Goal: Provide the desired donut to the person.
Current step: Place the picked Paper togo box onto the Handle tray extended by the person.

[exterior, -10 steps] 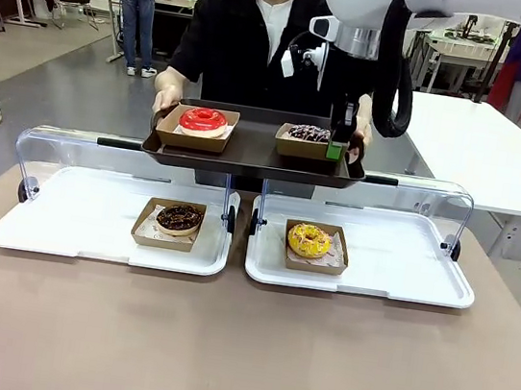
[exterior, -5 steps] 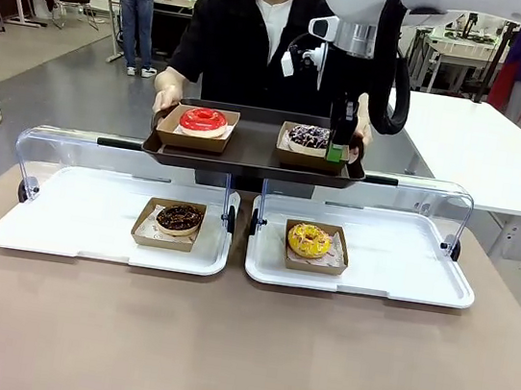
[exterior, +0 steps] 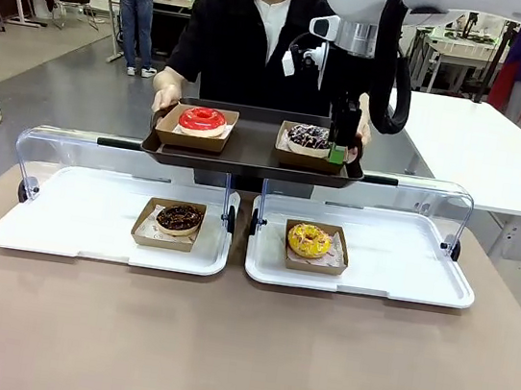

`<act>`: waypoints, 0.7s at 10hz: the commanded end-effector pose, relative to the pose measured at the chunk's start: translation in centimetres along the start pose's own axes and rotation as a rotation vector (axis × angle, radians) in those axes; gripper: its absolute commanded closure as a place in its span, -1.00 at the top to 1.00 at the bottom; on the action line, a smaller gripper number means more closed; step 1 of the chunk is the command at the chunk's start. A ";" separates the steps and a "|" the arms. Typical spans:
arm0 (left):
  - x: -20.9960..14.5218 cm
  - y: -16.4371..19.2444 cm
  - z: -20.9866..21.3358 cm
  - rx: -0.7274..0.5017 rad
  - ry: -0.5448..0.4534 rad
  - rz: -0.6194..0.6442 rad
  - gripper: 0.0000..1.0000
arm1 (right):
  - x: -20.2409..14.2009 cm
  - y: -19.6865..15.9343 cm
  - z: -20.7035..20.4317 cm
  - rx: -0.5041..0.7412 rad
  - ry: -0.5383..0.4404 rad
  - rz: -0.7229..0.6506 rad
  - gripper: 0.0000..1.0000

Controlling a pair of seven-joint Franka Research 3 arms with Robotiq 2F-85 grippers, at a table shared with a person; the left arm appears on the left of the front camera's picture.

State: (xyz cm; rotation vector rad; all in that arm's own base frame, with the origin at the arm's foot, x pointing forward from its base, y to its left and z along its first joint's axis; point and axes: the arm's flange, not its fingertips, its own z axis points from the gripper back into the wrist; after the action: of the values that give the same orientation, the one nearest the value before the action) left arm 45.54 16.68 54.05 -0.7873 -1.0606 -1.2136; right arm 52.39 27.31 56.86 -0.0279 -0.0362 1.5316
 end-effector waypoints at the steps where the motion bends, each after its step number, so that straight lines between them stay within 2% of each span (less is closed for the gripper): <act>1: 0.0 -0.1 0.1 0.003 -0.002 -0.012 1.00 | -0.4 -0.2 0.2 -0.007 0.021 0.023 1.00; 4: 0.0 -0.1 0.1 0.003 -0.002 -0.012 1.00 | -2.6 1.6 1.4 0.025 0.045 0.088 1.00; 5: 0.0 -0.1 0.1 0.003 -0.002 -0.012 1.00 | -5.1 2.5 3.3 0.113 0.024 0.105 1.00; 7: 0.0 -0.1 0.1 0.003 -0.002 -0.012 1.00 | -11.5 3.1 7.8 0.150 -0.098 0.119 1.00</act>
State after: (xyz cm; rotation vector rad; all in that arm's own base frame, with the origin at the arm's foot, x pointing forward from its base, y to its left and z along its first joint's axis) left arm 45.54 16.71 54.01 -0.7874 -1.0604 -1.2125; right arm 48.72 19.31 62.97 0.0860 0.0365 1.6433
